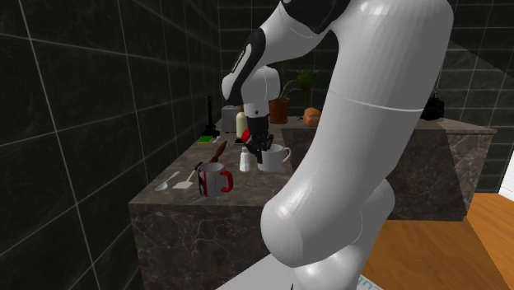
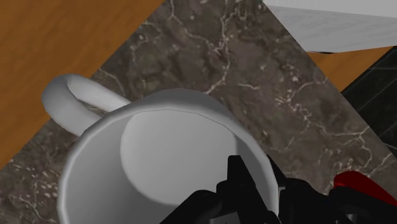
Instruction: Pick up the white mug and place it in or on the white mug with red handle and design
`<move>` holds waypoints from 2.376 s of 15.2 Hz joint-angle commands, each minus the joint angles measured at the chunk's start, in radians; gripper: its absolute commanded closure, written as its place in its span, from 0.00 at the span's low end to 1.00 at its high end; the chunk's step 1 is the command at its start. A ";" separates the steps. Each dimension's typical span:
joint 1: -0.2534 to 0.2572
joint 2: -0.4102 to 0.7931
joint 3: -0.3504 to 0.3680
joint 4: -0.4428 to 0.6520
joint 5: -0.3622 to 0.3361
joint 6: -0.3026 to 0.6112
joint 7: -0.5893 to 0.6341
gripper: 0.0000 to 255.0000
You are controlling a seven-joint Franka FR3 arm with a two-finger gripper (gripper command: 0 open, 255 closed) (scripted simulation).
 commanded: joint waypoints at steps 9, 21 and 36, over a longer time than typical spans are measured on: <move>0.003 -0.047 0.011 0.095 0.002 -0.142 -0.005 1.00; 0.047 -0.056 0.080 0.193 0.030 -0.259 0.082 1.00; 0.156 0.059 0.232 0.275 0.091 -0.249 0.319 1.00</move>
